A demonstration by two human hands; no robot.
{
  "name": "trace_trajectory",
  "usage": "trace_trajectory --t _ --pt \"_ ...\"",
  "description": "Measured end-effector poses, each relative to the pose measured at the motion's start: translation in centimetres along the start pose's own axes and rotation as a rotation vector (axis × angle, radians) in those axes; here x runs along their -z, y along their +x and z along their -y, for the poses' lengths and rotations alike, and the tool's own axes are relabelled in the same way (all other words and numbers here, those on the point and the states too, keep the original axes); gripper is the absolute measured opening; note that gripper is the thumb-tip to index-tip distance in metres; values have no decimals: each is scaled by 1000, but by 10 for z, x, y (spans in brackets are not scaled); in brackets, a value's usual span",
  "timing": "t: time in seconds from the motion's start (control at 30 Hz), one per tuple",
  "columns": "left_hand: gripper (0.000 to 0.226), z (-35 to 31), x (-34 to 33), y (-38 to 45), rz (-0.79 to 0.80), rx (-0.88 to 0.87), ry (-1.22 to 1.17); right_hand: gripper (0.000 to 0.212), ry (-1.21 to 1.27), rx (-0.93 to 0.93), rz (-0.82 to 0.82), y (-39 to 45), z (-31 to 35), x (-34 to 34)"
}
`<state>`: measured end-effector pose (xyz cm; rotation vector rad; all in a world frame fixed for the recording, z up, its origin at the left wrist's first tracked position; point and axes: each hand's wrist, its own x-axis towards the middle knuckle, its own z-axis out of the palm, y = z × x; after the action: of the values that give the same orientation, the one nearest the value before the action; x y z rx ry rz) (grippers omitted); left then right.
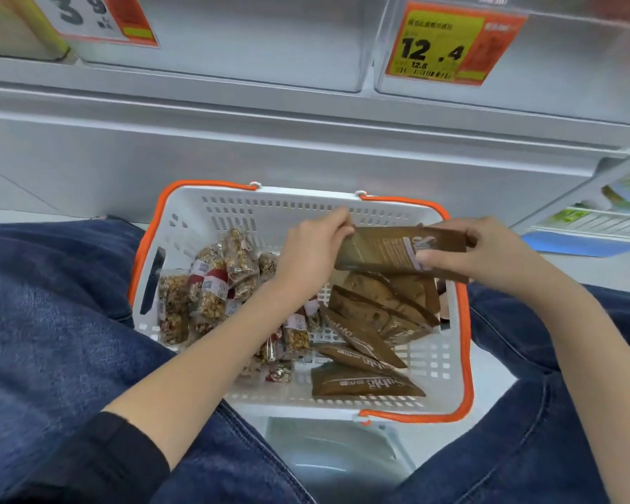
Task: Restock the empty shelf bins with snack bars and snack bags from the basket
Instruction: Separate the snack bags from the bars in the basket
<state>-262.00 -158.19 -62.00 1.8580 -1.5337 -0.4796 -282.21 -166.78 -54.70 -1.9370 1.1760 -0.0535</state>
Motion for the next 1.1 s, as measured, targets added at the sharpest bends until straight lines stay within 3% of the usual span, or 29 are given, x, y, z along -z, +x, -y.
trace_trajectory --t 0.07,0.2,0.27,0.37,0.43,0.6,0.7,0.77,0.83,0.9,0.97,1.03,1.1 --pt "13 2 0 4 -44 97 -166 23 -37 -68 13 1 -11 -1" --pt "10 7 -5 16 76 259 -436 15 -298 -35 -250 8 -19 -3" --pt "5 11 -9 16 125 315 -429 20 -483 72 -409 9 -16 0" --pt "38 24 -12 11 289 418 -277 23 -636 139 -545 10 -1 1" --pt "49 36 -12 6 392 497 -183 23 -715 80 -487 19 3 -5" --pt "34 53 -17 -6 551 554 -30 17 -842 -161 -166 52 -24 -36" --pt "32 50 -23 -6 610 526 -22 28 -757 -283 28 52 -50 -51" --pt "28 51 -24 -6 598 515 -25 42 -623 -315 35 48 -52 -50" --pt "26 57 -19 -9 549 544 -46 45 -553 -252 -112 47 -41 -43" --pt "22 67 -8 -18 478 560 -2 36 -525 -135 -344 44 -17 -38" --pt "20 80 5 -32 401 566 113 27 -445 33 -460 37 9 -44" --pt "18 93 18 -49 334 571 235 24 -304 143 -330 28 30 -71" --pt "16 105 28 -67 274 552 330 26 -106 108 -36 19 42 -116"
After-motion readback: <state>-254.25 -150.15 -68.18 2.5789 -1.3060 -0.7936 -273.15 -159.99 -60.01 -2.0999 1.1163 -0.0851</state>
